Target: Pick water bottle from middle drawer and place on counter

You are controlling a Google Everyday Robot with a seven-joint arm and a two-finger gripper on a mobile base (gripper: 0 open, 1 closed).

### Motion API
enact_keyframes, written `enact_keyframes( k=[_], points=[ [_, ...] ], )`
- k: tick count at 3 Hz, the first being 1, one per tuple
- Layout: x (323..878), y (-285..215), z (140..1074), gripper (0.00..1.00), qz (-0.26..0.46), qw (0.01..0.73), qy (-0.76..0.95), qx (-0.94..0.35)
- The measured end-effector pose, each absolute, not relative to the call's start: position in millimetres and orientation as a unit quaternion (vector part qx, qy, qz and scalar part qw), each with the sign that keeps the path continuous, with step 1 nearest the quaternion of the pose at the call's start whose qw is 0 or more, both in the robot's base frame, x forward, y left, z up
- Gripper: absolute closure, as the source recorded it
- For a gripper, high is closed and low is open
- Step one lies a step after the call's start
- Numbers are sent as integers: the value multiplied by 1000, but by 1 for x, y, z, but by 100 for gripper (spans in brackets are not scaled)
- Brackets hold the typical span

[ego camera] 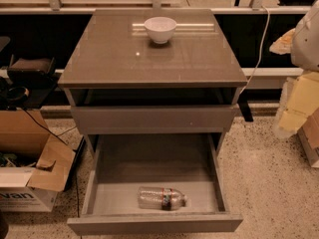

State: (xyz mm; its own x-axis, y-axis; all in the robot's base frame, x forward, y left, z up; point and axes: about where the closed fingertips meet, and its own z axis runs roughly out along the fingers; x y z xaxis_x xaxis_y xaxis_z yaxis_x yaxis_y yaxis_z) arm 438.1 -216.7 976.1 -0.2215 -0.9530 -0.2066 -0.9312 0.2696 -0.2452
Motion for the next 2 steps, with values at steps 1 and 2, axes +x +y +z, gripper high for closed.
enact_keyframes(
  k=[1, 2],
  points=[
    [439, -216, 975, 0, -35, 165, 780, -602],
    [460, -205, 909, 0, -16, 193, 775, -602]
  ],
)
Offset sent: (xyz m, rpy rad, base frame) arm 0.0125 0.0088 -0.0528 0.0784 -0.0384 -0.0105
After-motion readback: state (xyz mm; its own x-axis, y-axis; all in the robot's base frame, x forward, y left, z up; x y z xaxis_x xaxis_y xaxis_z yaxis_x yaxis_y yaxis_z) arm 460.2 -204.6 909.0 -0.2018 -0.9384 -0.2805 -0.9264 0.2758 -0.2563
